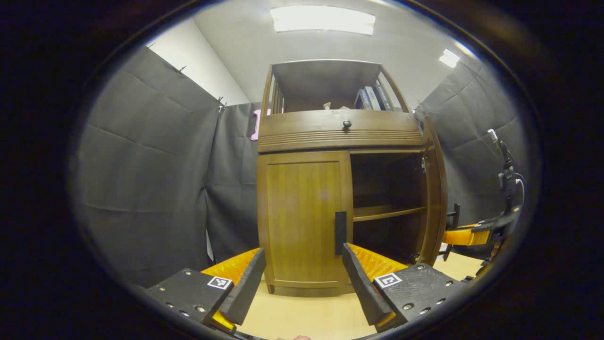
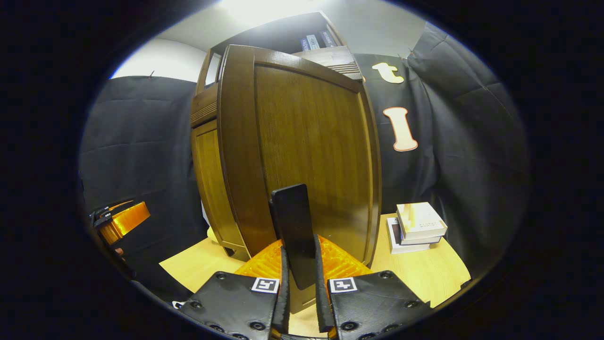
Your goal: Open the right door of the double-door shoe cabinet with the right hand, and open the left door with the left hand.
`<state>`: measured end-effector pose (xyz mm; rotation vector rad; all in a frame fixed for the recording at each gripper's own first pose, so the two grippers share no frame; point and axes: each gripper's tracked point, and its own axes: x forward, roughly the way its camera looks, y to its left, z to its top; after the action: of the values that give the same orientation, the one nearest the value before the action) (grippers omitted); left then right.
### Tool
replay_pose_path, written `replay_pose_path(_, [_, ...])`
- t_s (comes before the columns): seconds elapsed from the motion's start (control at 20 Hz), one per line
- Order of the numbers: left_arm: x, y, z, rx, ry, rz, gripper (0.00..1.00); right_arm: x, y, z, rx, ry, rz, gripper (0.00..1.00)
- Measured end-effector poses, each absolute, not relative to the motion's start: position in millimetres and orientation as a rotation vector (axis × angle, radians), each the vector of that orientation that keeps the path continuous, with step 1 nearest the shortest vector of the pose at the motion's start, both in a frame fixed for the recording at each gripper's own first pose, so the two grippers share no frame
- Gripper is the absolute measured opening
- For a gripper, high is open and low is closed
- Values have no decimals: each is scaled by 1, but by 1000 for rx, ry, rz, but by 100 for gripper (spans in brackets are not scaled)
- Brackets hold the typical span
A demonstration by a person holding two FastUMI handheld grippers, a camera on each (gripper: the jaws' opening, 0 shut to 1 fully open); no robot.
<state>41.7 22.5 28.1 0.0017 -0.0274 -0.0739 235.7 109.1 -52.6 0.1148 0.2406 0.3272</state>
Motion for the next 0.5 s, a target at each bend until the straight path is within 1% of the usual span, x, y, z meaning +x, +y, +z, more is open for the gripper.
replay_pose_path(0.05, [41, 21, 30, 1, -28, -81, 95, 235, 106, -52, 114, 241, 322, 22])
replay_pose_path(0.15, [39, 19, 31, -1, -29, -98, 95, 234, 101, -51, 116, 239, 310, 22])
replay_pose_path(0.2, [38, 17, 32, -1, -29, -109, 95, 235, 99, -51, 119, 238, 304, 24])
replay_pose_path(0.25, [39, 15, 32, 3, -30, -119, 95, 235, 96, -51, 121, 237, 297, 25])
replay_pose_path(0.3, [39, 13, 31, 5, -29, -128, 93, 235, 94, -51, 123, 237, 287, 24])
replay_pose_path(0.35, [39, 12, 30, 7, -28, -137, 95, 235, 91, -50, 125, 237, 277, 24])
replay_pose_path(0.4, [38, 10, 31, 8, -27, -145, 95, 234, 89, -51, 128, 237, 269, 21])
replay_pose_path(0.5, [40, 8, 32, 12, -34, -152, 95, 235, 84, -51, 136, 238, 253, 23])
